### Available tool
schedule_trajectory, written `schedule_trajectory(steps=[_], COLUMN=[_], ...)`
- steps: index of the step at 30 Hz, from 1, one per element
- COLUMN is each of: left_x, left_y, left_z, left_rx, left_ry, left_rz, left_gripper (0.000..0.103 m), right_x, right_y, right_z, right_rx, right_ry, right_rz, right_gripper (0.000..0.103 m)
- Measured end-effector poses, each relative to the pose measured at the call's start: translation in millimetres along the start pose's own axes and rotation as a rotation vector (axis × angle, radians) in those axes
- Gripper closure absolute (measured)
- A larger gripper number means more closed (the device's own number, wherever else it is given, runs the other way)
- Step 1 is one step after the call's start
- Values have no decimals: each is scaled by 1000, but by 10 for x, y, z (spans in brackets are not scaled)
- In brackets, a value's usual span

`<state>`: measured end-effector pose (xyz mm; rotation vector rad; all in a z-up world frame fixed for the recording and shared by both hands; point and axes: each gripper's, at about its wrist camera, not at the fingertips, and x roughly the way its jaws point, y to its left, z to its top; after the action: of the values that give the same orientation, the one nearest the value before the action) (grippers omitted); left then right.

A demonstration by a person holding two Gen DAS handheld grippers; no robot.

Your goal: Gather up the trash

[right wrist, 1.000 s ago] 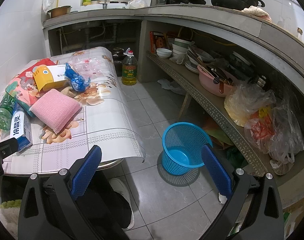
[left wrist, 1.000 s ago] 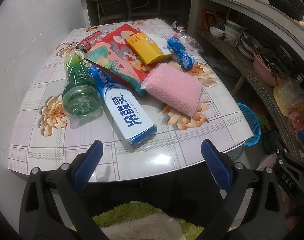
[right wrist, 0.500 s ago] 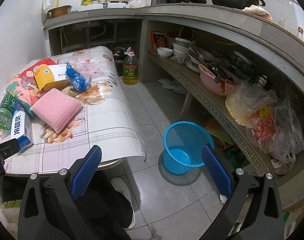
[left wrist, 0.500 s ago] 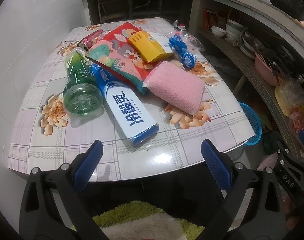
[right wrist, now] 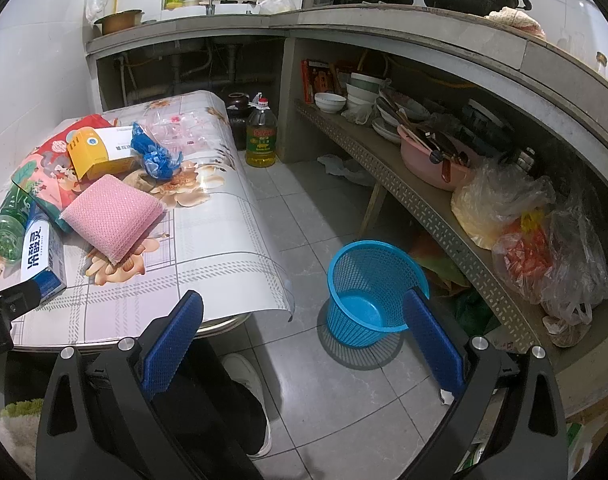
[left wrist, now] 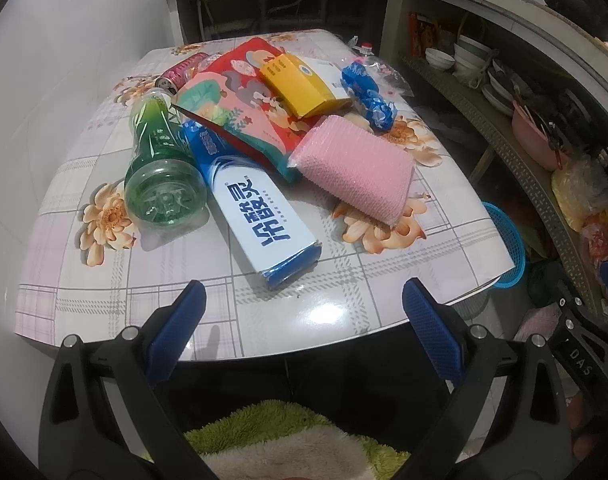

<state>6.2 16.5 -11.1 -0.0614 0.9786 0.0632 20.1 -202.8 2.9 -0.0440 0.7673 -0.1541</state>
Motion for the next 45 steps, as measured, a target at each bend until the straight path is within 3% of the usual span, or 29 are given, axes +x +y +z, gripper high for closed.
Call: schedule_trajectory(steps=[4,12,15,20,28,35,39,45], left_x=[20,62,71,38,51,123,169,222], left_y=[12,82,182,380,549,622,679,730], left_z=[2,34,66,124,195,283,336,430], left_rx=[0,5,-2,-17,24,64,65,85], left_ry=[8,3,-14,-53,-112,-126,-132,-142], left_rz=[-3,-4,-2,-33,-116,-165,-201,-210], left_gripper=[8,9,9,9,9,8,8,8], right_x=[14,26,-55,-101,118,476,660,908], right_y=[-27,-6,29,241,658,1160,1409,1627], right_z=[-6,100,185,357,666,875,855,833], right_rx=[8,35,39,-69,-231,-416,-562,-683], right_ry=[4,31,-12,-61,-94,-31,-12,53], right_rz=[15,162,187,208,428,595,623,657], right_gripper=[6,6,6,6,6,6,6,6])
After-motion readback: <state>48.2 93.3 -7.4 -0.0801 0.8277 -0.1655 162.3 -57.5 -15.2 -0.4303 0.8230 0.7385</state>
